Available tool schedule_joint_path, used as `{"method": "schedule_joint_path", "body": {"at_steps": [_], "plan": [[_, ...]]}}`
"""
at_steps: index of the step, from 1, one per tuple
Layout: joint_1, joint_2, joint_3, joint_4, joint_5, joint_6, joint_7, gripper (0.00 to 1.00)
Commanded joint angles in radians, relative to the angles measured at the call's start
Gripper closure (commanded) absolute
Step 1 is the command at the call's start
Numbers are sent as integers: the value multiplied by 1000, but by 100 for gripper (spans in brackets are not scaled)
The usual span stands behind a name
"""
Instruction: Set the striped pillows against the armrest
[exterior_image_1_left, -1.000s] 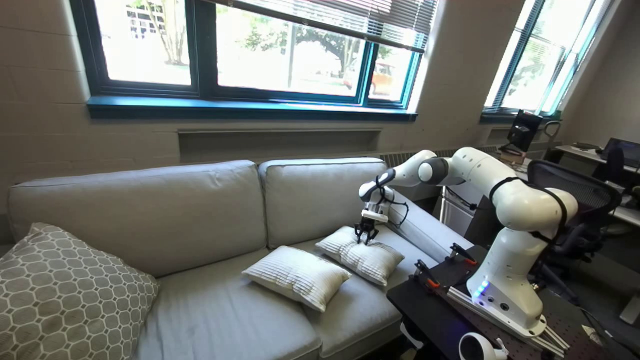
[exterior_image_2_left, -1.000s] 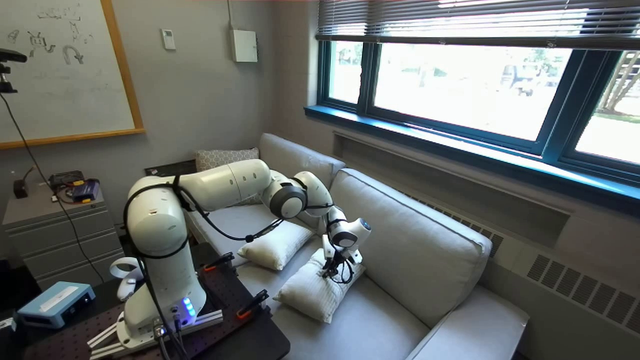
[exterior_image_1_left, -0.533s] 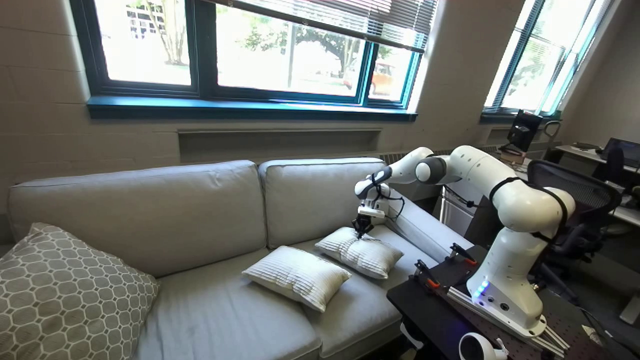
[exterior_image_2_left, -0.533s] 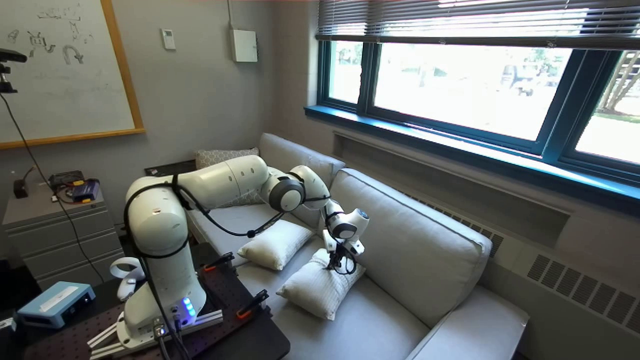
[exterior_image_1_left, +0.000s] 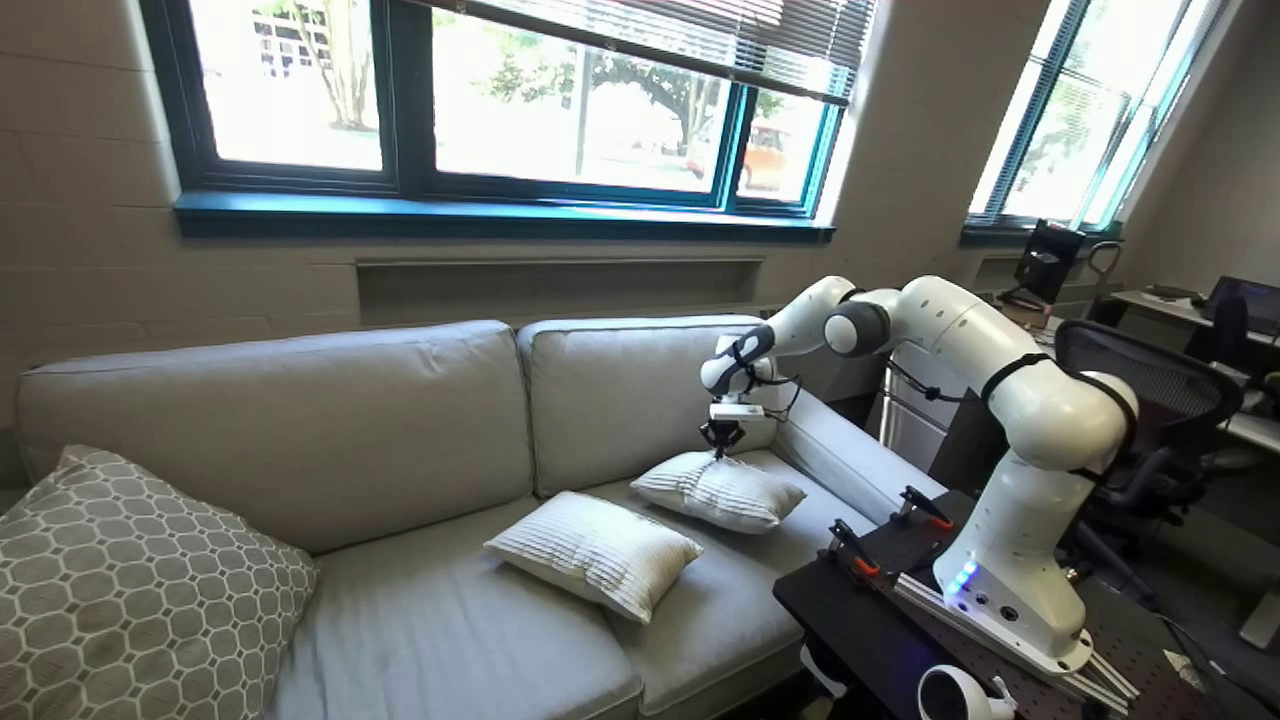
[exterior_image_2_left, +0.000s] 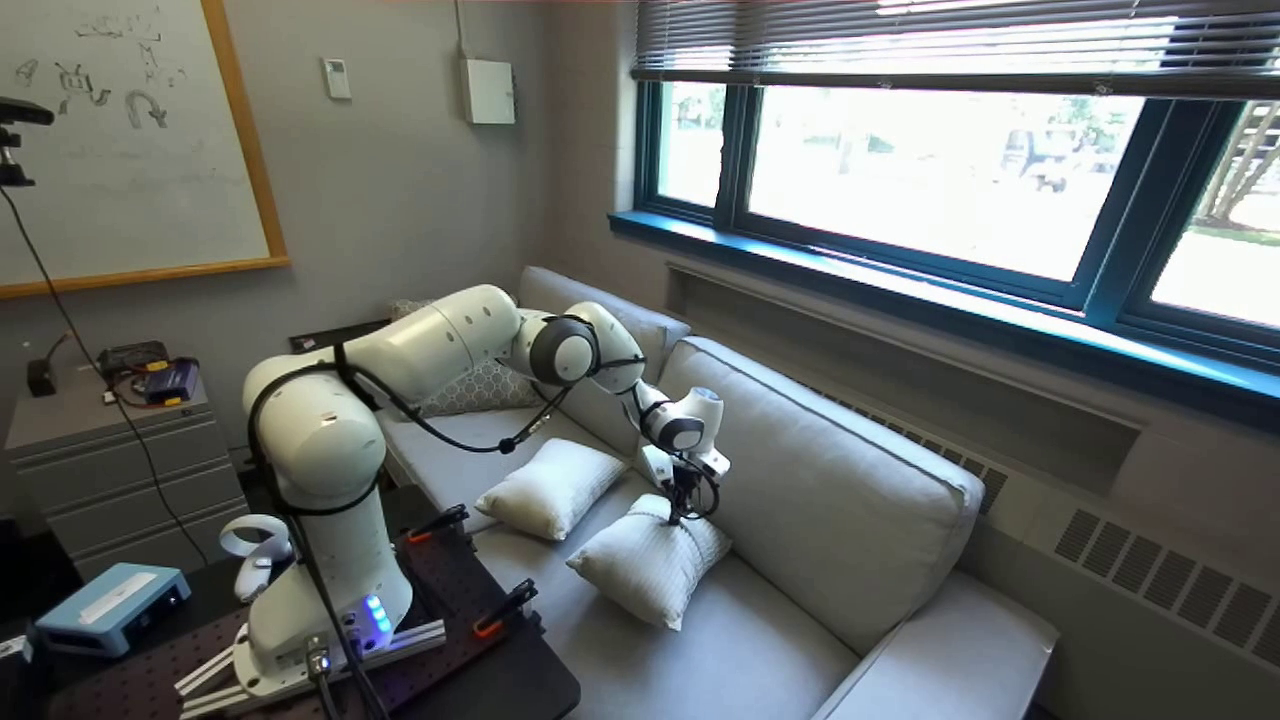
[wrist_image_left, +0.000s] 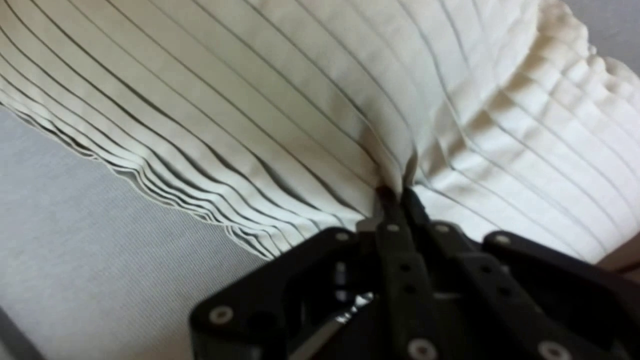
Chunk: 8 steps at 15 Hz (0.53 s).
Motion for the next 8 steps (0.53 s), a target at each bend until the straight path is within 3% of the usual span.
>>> {"method": "schedule_joint_path", "body": {"at_steps": [1, 3, 4, 8], "plan": [[80, -137, -80, -198, -21, 129, 65, 95], [132, -208, -139, -309, -12, 228, 109, 95], [134, -240, -146, -353, -62, 279, 175, 96], [221, -356, -286, -546, -90, 400, 353, 96]]}}
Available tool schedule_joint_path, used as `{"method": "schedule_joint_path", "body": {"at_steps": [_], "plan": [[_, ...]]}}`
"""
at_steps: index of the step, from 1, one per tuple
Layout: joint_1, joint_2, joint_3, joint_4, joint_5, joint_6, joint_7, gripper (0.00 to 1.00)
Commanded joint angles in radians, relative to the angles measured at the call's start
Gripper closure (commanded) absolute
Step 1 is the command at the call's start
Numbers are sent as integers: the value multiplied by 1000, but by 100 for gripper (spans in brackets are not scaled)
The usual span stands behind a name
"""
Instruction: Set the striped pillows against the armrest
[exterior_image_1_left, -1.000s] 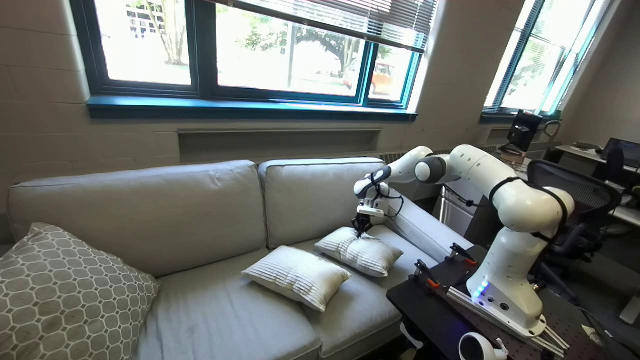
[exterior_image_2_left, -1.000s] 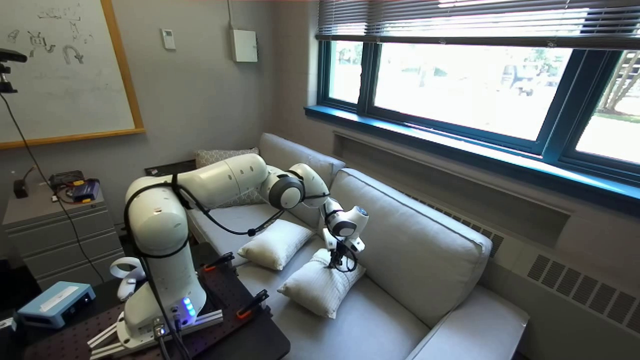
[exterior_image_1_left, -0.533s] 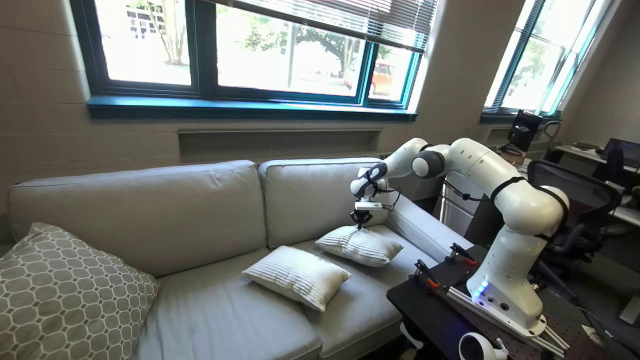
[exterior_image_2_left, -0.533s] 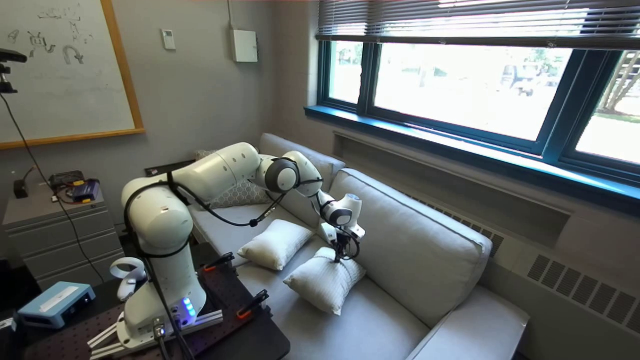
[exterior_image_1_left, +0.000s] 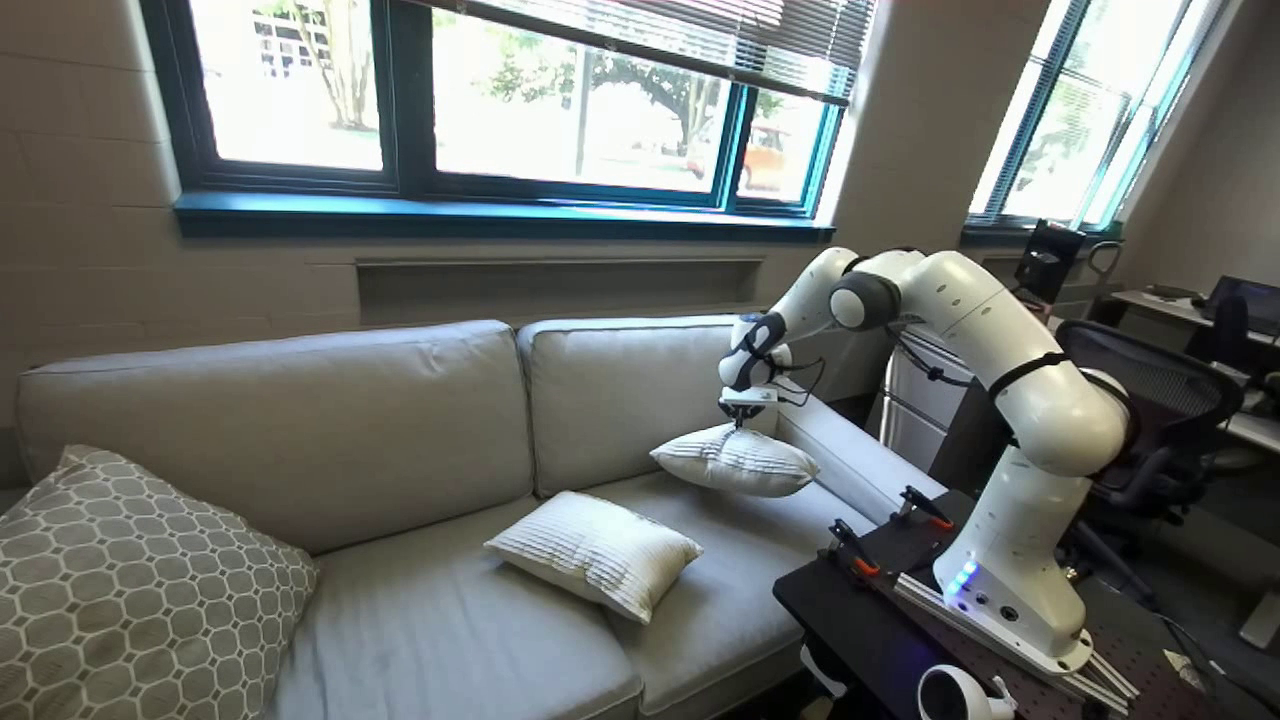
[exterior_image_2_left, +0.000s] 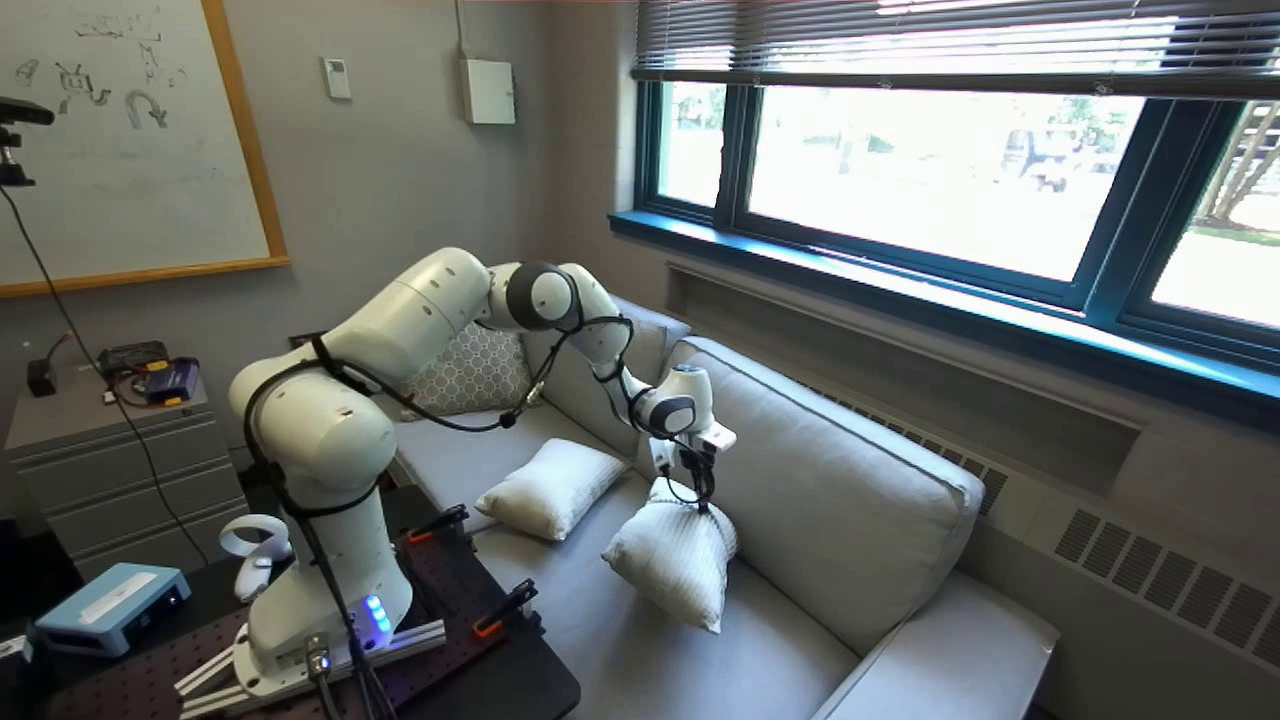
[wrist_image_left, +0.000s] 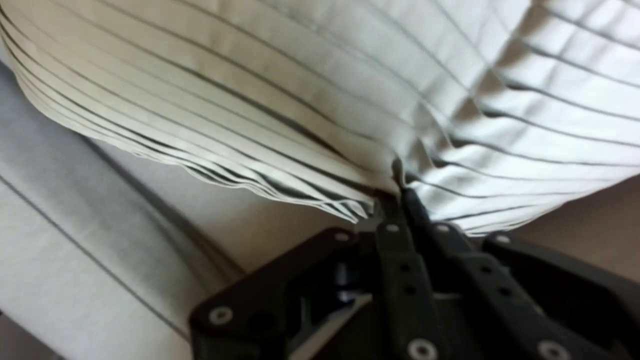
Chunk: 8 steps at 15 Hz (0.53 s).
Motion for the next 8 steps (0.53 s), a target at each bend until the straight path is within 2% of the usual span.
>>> {"method": "schedule_joint_path", "body": {"at_steps": [1, 5, 8], "plan": [[81, -166, -122, -241, -45, 95, 167, 95], [198, -254, -302, -448, -84, 172, 348, 95], [342, -257, -472, -561, -98, 202, 508, 96]]}}
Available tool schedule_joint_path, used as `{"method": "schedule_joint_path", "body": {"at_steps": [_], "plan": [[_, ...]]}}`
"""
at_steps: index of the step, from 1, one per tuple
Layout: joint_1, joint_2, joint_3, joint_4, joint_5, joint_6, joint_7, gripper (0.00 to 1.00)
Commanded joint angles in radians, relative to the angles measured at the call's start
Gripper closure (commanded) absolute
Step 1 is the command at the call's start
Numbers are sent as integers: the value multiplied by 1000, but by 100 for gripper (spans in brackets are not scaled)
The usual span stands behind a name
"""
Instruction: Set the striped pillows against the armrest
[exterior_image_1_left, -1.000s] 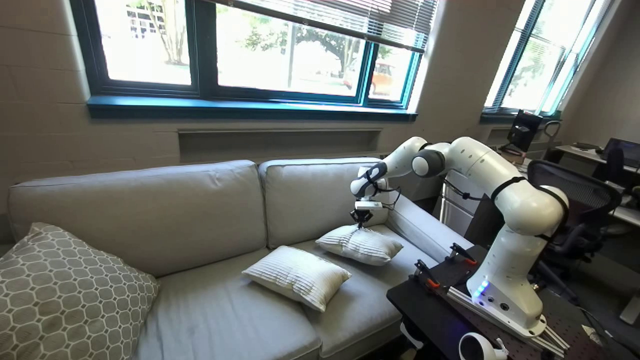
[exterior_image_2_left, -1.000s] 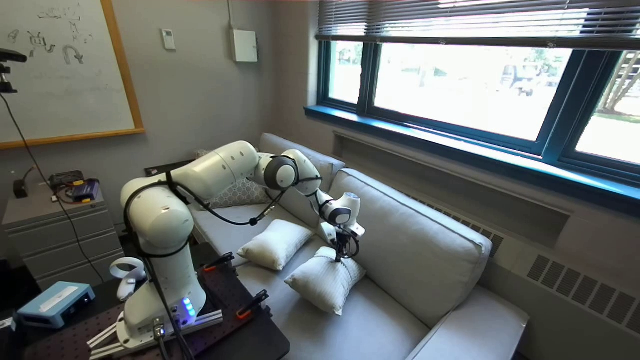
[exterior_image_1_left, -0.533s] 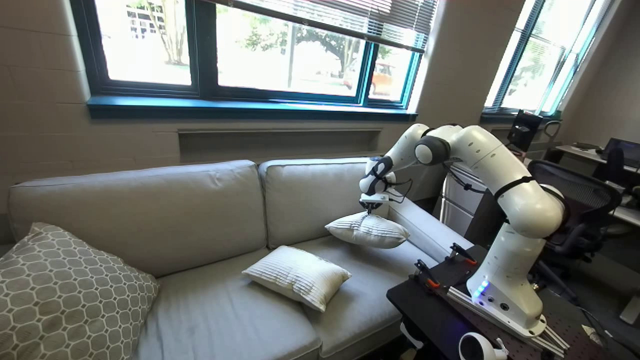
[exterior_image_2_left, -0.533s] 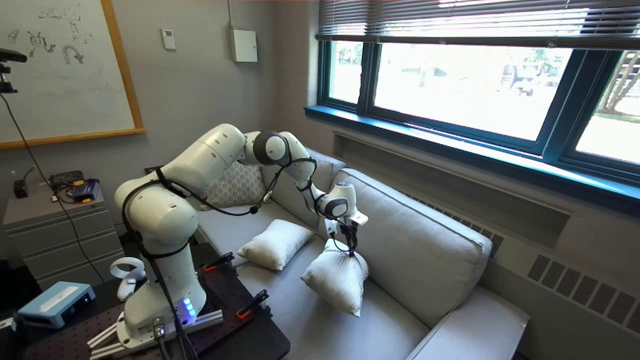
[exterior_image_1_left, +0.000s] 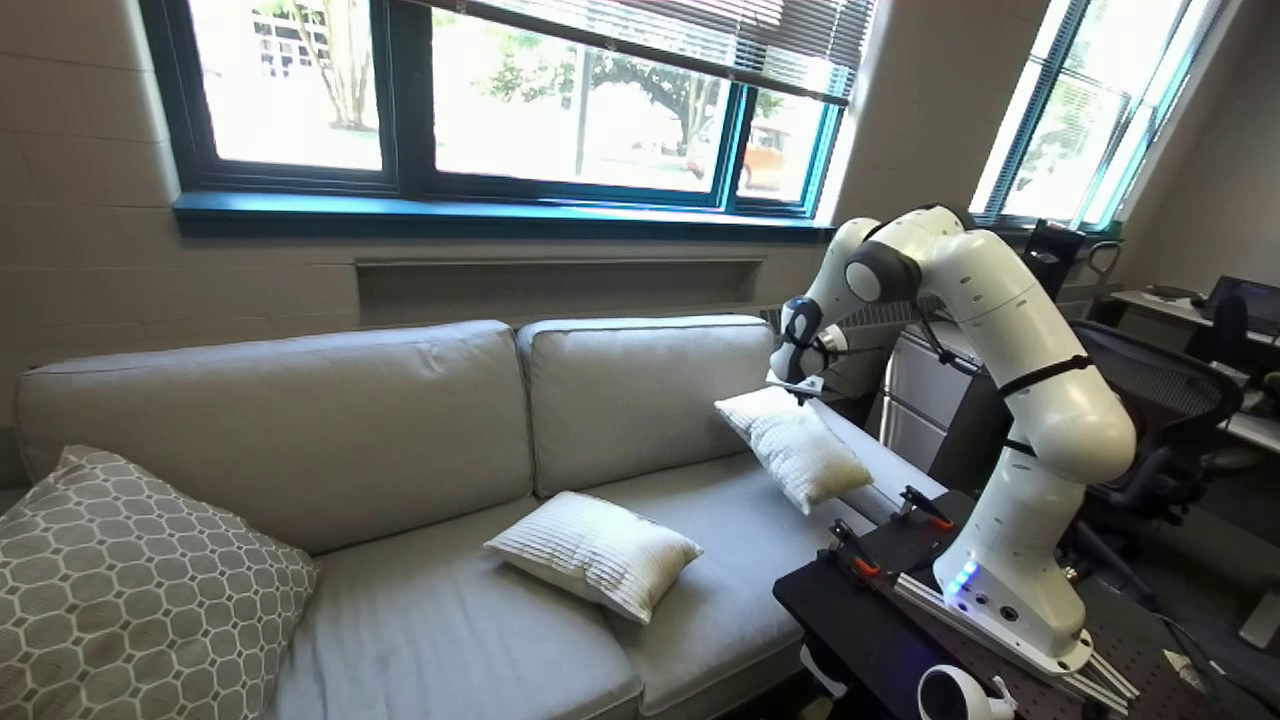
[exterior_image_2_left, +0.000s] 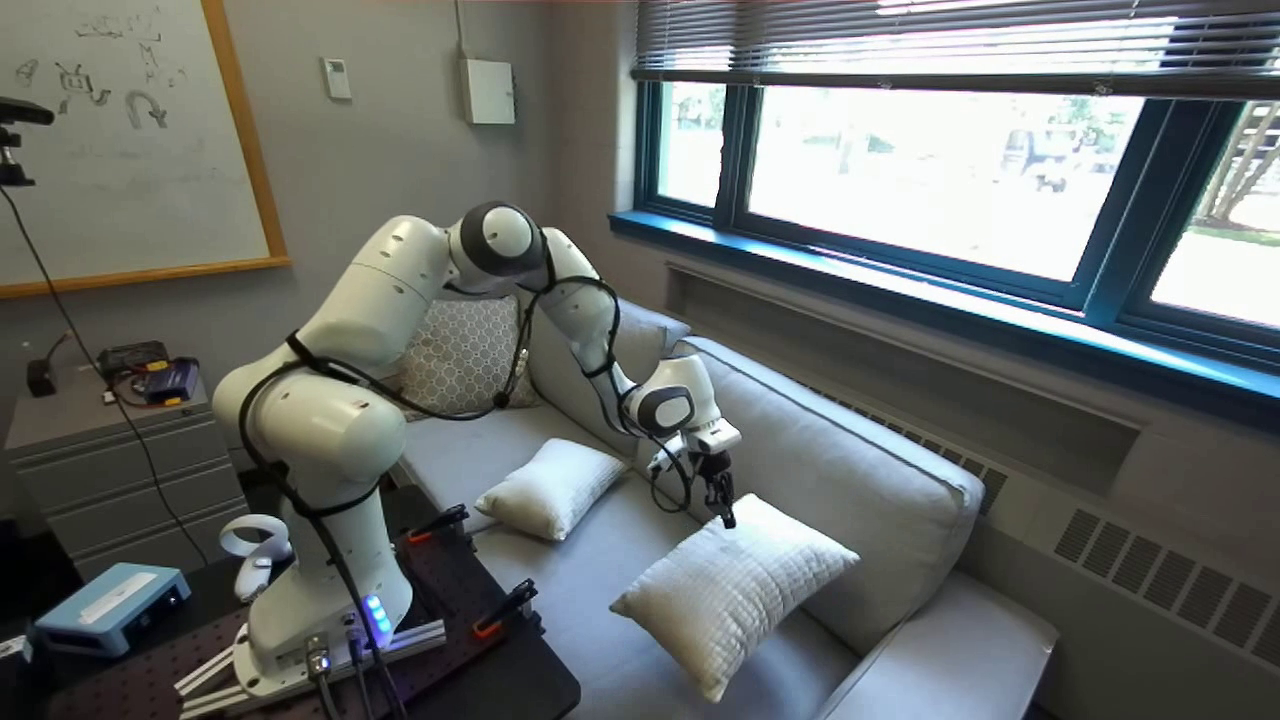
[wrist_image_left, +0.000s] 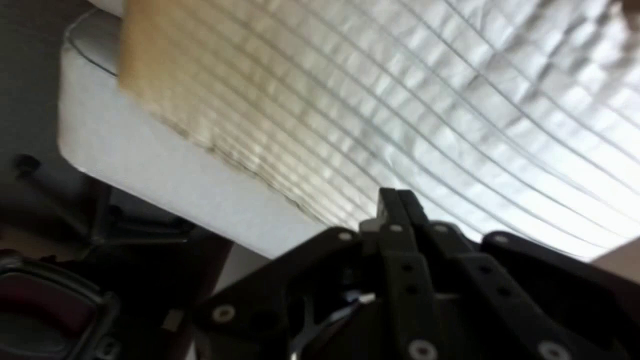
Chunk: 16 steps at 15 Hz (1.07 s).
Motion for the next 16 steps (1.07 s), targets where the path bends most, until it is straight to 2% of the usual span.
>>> {"method": "schedule_joint_path", "body": {"at_steps": [1, 5, 6, 7, 8, 10, 11, 13, 14, 15, 16], "plan": [[183, -41, -189, -159, -34, 29, 208, 96], [362, 68, -356, -159, -17, -54, 432, 97], [391, 102, -375, -132, -23, -128, 484, 99], [384, 82, -353, -105, -40, -229, 480, 71], [324, -21, -261, -99, -66, -234, 368, 71], [305, -34, -184, -71, -79, -213, 350, 57], [335, 11, -236, -98, -96, -194, 431, 75], [317, -4, -183, -75, -108, -195, 427, 59], [314, -5, -177, -71, -110, -195, 425, 57], [298, 4, -166, -59, -107, -202, 420, 32], [277, 10, -149, -48, -107, -213, 420, 31]]}}
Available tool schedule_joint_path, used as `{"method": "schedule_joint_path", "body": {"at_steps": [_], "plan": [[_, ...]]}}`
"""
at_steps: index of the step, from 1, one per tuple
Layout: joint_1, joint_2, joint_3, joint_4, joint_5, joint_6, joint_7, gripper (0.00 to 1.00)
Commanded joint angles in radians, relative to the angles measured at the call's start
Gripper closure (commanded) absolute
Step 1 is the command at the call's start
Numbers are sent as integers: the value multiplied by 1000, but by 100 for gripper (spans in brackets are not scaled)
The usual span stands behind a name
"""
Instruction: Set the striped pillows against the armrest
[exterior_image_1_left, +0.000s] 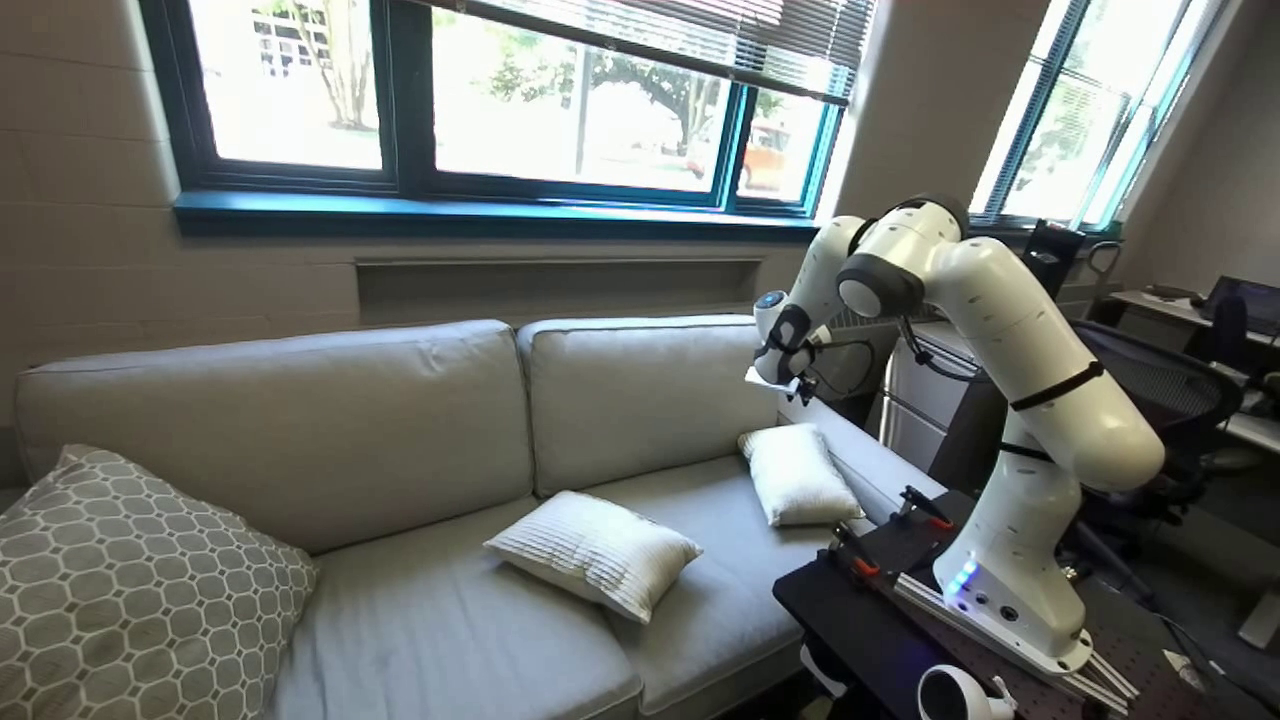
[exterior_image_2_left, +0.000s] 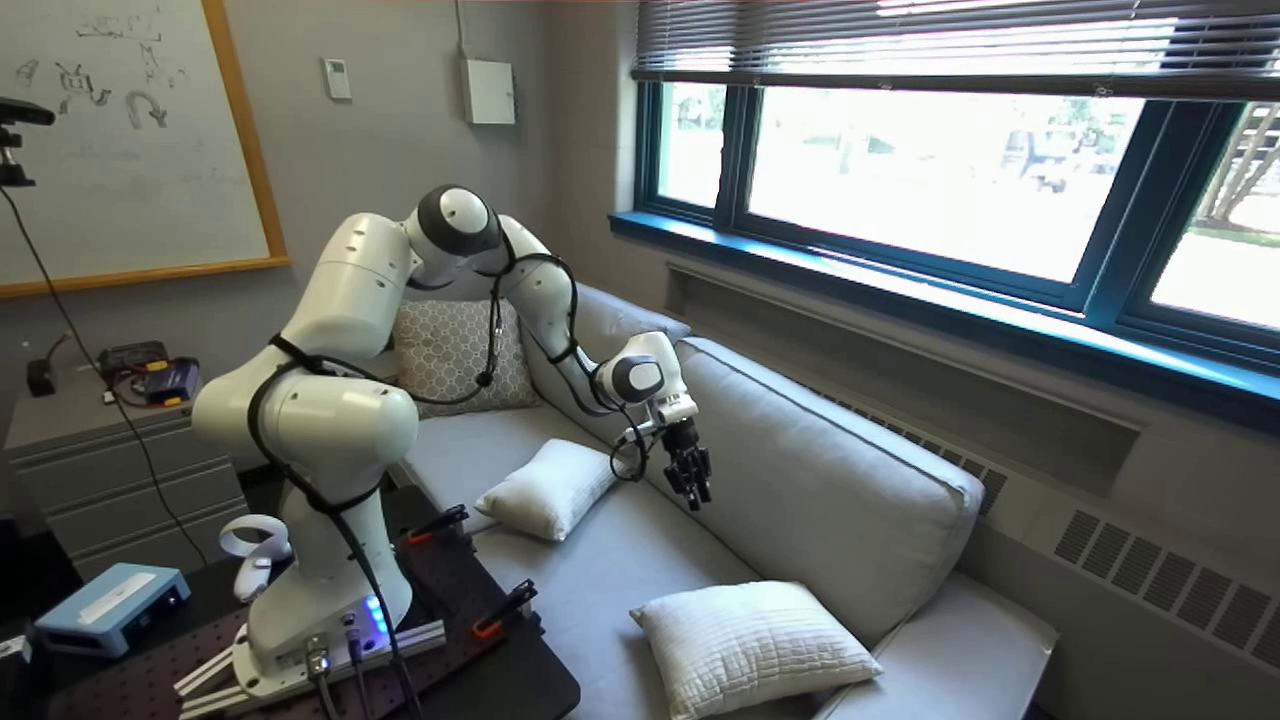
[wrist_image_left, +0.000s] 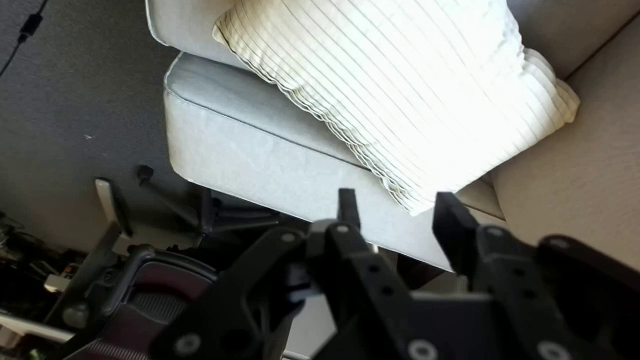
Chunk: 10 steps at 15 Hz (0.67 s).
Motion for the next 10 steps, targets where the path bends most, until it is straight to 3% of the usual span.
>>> {"method": "schedule_joint_path", "body": {"at_steps": [1, 4, 7, 9, 10], "plan": [[-101, -6, 90, 34, -39, -18, 30, 25], [-282, -21, 266, 56, -11, 24, -33, 3], [-426, 41, 395, 80, -66, 89, -102, 0], [-464, 82, 410, 102, -118, 59, -142, 0], [-425, 114, 365, 115, -141, 43, -94, 0]]}}
